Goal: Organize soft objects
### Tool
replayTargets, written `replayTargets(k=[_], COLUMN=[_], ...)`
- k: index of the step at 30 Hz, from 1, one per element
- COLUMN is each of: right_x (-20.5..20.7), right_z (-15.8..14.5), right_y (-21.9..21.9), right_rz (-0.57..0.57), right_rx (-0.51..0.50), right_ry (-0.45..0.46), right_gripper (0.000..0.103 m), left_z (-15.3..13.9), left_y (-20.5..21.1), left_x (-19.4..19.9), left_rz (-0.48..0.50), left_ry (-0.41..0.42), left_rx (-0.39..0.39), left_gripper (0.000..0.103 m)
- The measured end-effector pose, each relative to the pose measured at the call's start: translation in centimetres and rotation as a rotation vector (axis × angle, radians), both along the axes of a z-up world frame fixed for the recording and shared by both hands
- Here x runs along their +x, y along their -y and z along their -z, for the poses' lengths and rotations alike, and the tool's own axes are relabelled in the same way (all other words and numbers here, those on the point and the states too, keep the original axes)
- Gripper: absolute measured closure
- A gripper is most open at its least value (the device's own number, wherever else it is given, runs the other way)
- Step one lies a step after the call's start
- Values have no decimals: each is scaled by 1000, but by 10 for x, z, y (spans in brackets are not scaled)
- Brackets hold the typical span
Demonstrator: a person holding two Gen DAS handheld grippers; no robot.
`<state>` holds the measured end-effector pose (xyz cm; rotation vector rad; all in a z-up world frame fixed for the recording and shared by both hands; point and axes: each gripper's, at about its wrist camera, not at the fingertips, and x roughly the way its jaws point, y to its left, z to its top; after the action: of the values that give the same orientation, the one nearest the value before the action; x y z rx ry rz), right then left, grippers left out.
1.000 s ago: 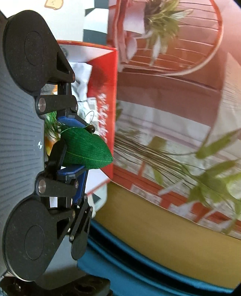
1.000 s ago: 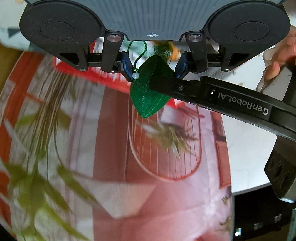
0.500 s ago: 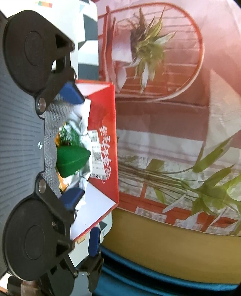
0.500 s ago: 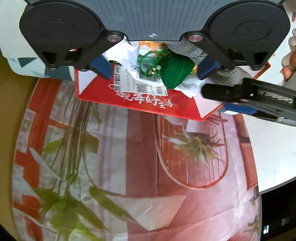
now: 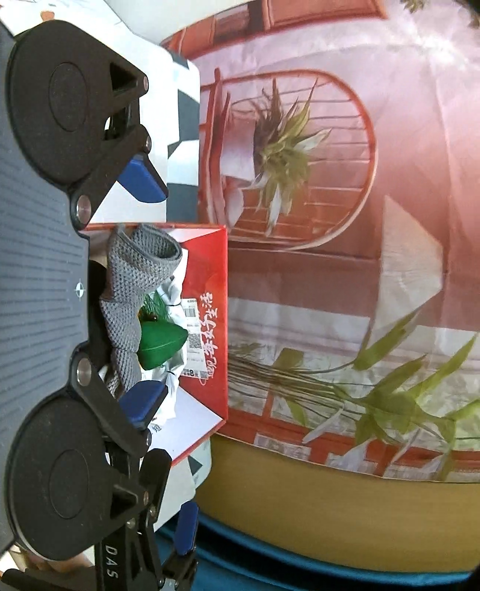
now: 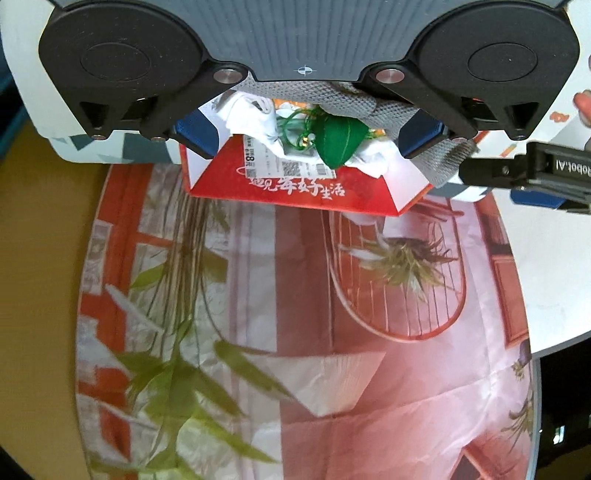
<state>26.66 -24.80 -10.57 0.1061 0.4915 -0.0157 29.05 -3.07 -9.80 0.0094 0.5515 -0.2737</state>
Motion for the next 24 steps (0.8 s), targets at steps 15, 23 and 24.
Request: replayTargets(k=[15, 23, 24], right_x=[-105, -169, -178], right_z=[-57, -83, -86], right_y=[-28, -47, -48], right_rz=[59, 68, 69], right_rx=[21, 5, 13], right_ry=[87, 115, 121], right_gripper=[0, 0, 0], left_z=[-49, -77, -80], left_y=[-24, -36, -37], left_x=[-114, -190, -197], left_rz=[-90, -128, -137], left_ry=[130, 214, 220], left_rx=[2, -7, -10], left_gripper=[0, 0, 0])
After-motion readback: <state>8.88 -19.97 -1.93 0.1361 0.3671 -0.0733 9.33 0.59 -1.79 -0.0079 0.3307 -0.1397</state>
